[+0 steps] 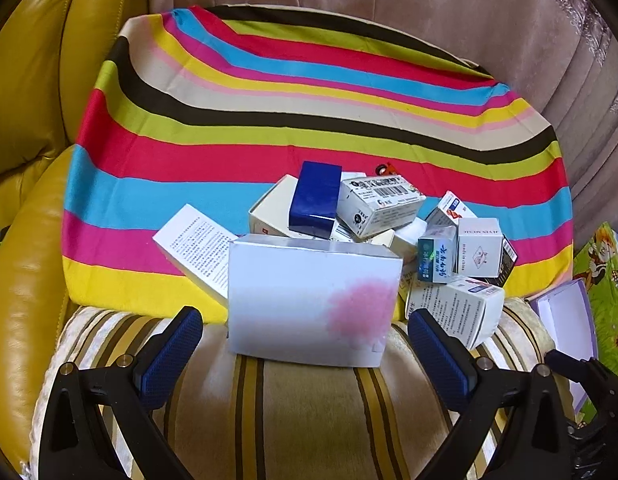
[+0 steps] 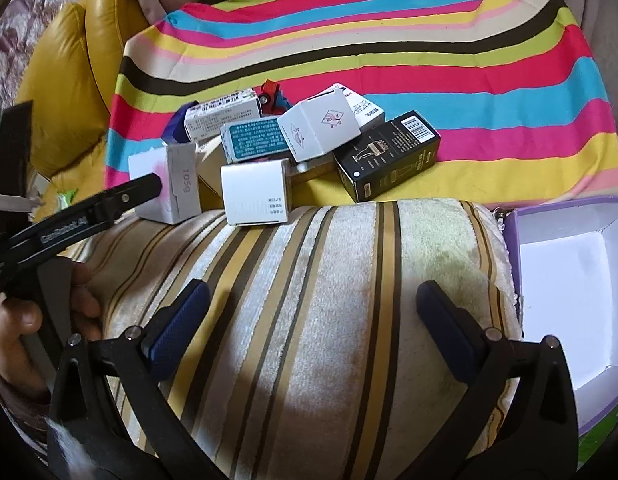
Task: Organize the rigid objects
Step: 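Grasp the large white box with pink flower print using the left gripper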
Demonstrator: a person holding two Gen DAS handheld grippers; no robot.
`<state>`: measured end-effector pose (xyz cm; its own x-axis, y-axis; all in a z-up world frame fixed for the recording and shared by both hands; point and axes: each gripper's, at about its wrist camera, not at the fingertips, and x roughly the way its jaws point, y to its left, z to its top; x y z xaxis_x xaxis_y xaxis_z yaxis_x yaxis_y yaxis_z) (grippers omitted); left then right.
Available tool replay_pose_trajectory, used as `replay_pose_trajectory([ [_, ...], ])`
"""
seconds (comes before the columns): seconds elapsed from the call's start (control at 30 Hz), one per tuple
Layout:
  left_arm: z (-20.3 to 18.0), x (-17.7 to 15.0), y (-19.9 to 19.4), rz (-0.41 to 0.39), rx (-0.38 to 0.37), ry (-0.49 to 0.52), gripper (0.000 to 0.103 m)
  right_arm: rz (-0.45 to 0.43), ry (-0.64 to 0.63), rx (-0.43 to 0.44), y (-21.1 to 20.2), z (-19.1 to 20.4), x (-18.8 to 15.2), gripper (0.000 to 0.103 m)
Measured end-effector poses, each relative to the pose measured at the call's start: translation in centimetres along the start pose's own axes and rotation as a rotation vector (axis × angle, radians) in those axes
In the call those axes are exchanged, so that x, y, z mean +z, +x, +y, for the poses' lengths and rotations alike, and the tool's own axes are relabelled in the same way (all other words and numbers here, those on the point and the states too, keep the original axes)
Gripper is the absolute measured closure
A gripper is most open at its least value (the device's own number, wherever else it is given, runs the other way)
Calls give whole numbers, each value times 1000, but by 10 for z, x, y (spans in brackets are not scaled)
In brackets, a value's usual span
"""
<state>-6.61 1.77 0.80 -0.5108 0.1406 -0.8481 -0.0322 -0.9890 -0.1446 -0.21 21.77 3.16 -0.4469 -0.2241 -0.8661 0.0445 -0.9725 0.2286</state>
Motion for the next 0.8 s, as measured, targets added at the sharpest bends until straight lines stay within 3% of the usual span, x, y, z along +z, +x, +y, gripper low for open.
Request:
replay_pose_trajectory([
  [0.4, 6, 6, 24, 75, -28, -20, 0, -33, 76, 62, -8, -14, 2, 0],
  [0.53, 3, 5, 26, 79, -35, -13, 8, -40, 67, 37, -9, -14, 6, 0],
  [0.8, 7, 2, 19, 43, -43, -30, 11, -58, -46, 51, -4, 4, 19, 0],
])
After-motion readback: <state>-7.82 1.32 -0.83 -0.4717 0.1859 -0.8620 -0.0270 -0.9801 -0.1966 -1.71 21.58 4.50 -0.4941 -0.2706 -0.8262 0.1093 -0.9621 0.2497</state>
